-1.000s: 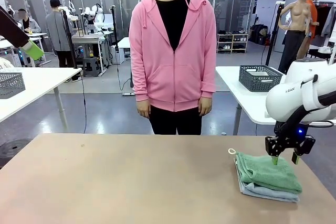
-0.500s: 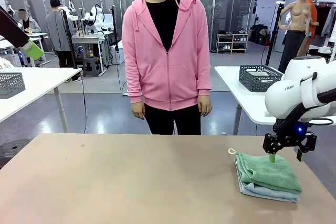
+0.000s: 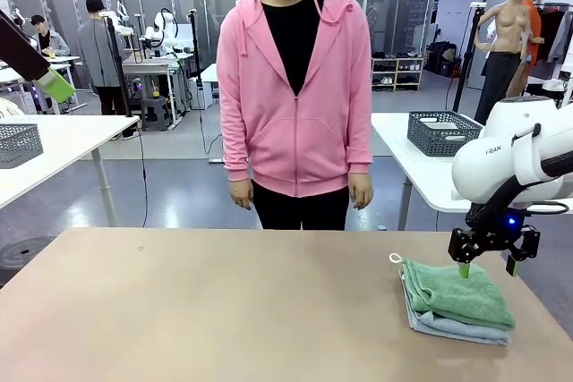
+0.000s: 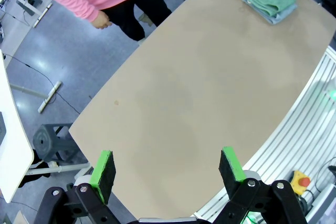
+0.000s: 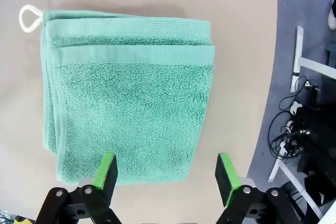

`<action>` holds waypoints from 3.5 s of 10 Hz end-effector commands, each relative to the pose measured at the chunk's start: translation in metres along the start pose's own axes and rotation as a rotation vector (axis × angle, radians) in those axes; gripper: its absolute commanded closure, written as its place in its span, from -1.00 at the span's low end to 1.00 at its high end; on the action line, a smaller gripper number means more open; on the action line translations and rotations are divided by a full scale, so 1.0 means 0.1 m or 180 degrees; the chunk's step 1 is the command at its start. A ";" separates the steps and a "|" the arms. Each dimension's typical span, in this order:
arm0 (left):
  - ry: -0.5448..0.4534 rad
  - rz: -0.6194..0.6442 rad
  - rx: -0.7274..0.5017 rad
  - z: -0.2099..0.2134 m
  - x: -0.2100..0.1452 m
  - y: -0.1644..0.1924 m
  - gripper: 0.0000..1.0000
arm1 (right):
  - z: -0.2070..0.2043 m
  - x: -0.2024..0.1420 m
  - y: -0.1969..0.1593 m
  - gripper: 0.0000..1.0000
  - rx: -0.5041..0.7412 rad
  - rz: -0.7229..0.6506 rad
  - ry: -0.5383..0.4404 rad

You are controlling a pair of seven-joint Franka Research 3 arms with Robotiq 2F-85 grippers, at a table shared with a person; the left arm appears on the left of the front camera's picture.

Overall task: Fold the towels and place them in the basket.
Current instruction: Stack the folded Towel with hook on the right side of the table.

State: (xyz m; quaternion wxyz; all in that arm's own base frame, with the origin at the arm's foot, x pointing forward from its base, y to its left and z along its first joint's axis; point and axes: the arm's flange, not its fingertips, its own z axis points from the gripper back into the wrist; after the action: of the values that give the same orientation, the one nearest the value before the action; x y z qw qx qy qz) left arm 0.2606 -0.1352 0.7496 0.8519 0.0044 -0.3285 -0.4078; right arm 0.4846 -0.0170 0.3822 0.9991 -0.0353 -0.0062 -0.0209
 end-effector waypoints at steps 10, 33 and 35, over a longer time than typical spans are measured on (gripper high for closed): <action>-0.0007 0.0009 -0.0010 0.00 0.00 -0.01 -1.00 | 2.29 -1.10 -0.25 -0.88 0.0255 0.0793 -0.0324; -0.0007 0.0009 -0.0010 0.00 0.00 -0.01 -1.00 | 3.62 -2.47 0.09 -0.88 0.0332 0.1427 -0.0960; -0.0007 0.0009 -0.0010 0.00 0.00 -0.01 -1.00 | 3.62 -2.47 0.09 -0.88 0.0332 0.1427 -0.0960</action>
State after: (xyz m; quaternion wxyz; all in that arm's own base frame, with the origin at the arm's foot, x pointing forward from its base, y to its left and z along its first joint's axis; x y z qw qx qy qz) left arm 0.2608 -0.1354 0.7495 0.8519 0.0043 -0.3283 -0.4079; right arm 0.2333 0.0278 0.7385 0.9668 0.0217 -0.1439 0.2100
